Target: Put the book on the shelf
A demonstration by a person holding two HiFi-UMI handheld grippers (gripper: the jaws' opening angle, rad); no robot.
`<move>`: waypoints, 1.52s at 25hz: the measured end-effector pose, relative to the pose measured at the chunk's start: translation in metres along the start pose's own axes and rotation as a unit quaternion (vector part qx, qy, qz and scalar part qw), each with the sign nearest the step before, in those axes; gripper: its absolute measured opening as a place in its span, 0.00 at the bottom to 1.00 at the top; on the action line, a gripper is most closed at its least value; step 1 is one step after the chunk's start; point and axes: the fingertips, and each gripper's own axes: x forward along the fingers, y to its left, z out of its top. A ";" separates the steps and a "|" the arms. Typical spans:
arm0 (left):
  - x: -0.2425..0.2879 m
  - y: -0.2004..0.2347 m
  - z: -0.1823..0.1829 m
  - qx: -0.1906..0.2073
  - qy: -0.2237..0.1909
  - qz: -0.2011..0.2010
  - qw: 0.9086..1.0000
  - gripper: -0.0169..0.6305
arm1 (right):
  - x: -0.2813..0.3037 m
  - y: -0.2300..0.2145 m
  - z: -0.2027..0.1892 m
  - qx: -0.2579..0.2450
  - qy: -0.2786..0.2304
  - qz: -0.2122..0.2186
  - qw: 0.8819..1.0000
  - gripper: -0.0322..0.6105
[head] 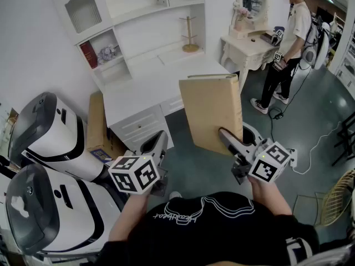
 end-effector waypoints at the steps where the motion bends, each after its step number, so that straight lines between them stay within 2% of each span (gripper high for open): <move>1: -0.001 -0.001 0.000 0.001 0.000 -0.001 1.000 0.03 | -0.001 0.000 0.000 -0.001 0.000 -0.001 1.000 0.37; 11: 0.001 0.003 -0.006 0.008 0.003 0.000 1.000 0.03 | -0.003 -0.003 -0.002 0.000 -0.002 -0.013 1.000 0.37; 17: 0.011 0.004 -0.001 0.011 0.008 0.008 1.000 0.03 | 0.001 -0.020 0.007 -0.003 -0.008 -0.021 1.000 0.37; 23: 0.028 0.015 0.000 -0.010 0.019 -0.012 1.000 0.03 | 0.021 -0.032 0.004 -0.013 -0.006 -0.027 1.000 0.37; 32: 0.075 0.063 0.012 -0.006 0.029 -0.014 0.999 0.03 | 0.077 -0.064 -0.006 -0.007 -0.003 -0.028 1.000 0.37; 38: 0.124 0.119 0.045 -0.014 0.031 -0.019 0.999 0.03 | 0.147 -0.100 -0.001 0.007 0.001 -0.033 0.999 0.37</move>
